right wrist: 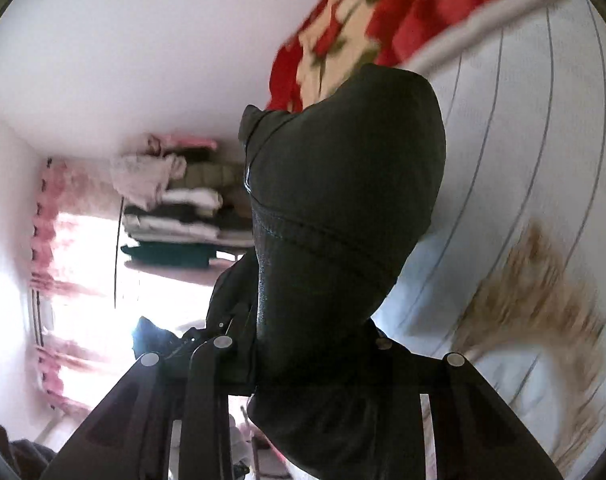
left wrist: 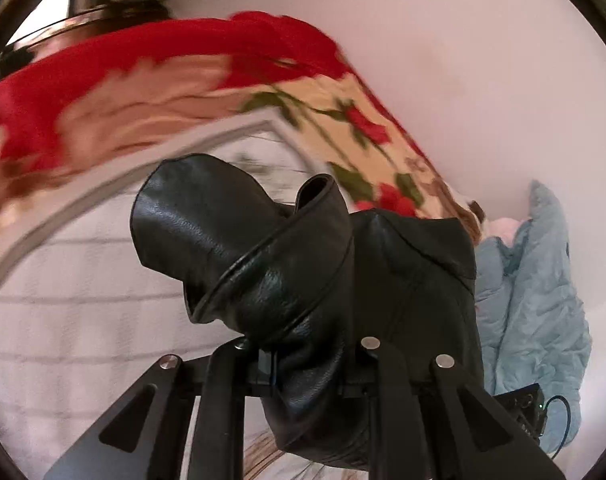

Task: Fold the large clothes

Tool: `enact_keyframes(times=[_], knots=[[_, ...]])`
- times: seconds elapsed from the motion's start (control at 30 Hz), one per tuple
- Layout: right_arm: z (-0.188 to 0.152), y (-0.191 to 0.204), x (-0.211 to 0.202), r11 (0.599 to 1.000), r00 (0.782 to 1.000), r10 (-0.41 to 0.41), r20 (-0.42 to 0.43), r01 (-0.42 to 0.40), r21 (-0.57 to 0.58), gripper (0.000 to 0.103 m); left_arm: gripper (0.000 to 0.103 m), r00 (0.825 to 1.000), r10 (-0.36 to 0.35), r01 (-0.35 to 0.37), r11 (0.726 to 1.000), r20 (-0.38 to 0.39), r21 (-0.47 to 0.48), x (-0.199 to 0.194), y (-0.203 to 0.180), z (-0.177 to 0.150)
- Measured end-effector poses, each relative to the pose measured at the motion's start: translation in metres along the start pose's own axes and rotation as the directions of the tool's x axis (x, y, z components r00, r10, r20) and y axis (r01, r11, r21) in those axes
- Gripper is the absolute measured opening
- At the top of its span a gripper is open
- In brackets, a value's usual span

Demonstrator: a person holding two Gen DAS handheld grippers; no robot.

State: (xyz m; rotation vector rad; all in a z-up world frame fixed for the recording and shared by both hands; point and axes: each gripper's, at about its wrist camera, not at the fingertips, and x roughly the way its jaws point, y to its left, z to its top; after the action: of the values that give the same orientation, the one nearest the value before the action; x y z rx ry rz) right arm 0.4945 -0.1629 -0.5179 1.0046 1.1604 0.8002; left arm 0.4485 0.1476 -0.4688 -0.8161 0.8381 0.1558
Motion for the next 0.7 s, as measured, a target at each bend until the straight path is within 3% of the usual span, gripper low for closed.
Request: enact_keyframes(times=[0.17, 0.3, 0.43, 0.53, 0.6, 0.7], knots=[[0.079, -0.06, -0.029, 1.0, 0.999, -0.013, 0.033, 0.012, 0.024, 0.033, 0.016, 0.996, -0.02, 0.026, 0.997, -0.081, 0.072, 0.097, -0.047, -0.01], [0.119, -0.11, -0.045, 0.993, 0.996, -0.085, 0.021, 0.083, 0.081, 0.034, 0.017, 0.988, 0.037, -0.01, 0.984, -0.152, 0.176, 0.15, -0.066, -0.033], [0.13, -0.146, -0.055, 0.985, 0.99, -0.141, -0.003, 0.14, 0.103, 0.048, 0.03, 0.979, 0.09, -0.041, 0.966, -0.181, 0.257, 0.164, -0.07, -0.048], [0.13, -0.149, -0.047, 0.974, 0.98, -0.198, -0.027, 0.199, 0.111, 0.056, 0.039, 0.972, 0.129, -0.068, 0.955, -0.197, 0.288, 0.164, -0.068, -0.053], [0.129, -0.142, -0.047, 0.957, 0.962, -0.269, -0.038, 0.272, 0.103, 0.06, 0.042, 0.967, 0.161, -0.089, 0.941, -0.199, 0.328, 0.158, -0.073, -0.054], [0.125, -0.114, -0.052, 0.901, 0.903, -0.428, -0.029, 0.429, 0.059, 0.065, 0.053, 0.955, 0.244, -0.153, 0.894, -0.171, 0.421, 0.151, -0.085, -0.057]])
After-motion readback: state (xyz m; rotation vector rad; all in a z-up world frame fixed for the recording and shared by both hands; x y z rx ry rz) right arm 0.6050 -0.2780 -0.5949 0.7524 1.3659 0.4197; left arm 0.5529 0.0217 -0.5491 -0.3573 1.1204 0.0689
